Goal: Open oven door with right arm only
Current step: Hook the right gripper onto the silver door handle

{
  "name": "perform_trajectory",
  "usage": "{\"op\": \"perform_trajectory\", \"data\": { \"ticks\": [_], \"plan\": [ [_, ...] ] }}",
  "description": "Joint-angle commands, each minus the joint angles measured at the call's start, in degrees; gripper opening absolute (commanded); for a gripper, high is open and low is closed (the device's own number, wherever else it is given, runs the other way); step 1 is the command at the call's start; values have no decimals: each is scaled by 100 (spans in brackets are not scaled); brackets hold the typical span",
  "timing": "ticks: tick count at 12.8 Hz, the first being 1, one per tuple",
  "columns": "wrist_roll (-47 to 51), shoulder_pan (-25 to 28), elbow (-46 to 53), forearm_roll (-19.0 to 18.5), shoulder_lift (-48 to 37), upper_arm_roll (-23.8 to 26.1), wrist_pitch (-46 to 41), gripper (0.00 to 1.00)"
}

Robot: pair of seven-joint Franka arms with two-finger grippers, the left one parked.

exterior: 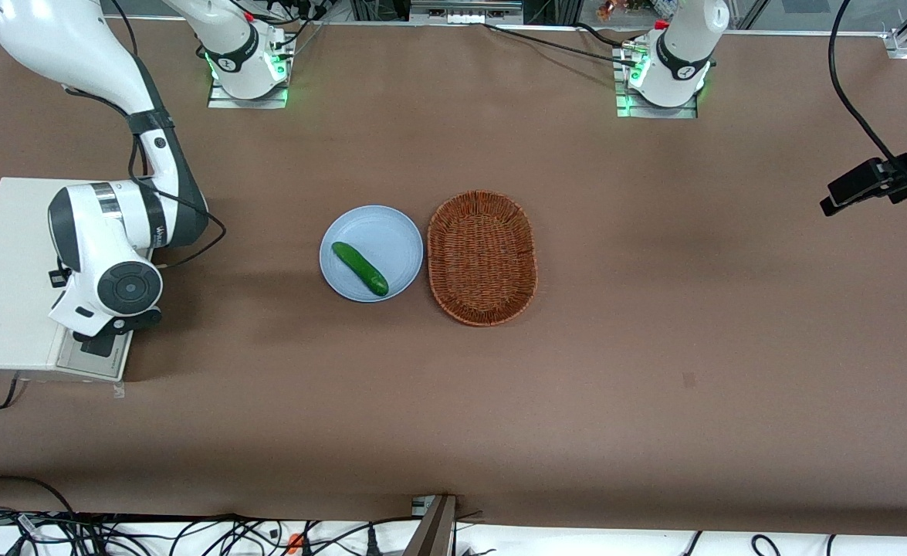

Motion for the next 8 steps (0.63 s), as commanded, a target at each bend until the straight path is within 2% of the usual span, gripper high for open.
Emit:
{"op": "perform_trajectory", "data": {
  "ticks": [1,8],
  "plan": [
    [-42,-27,62,-83,79,36,36,0],
    [124,52,80,216,140,63,45,0]
  ]
}}
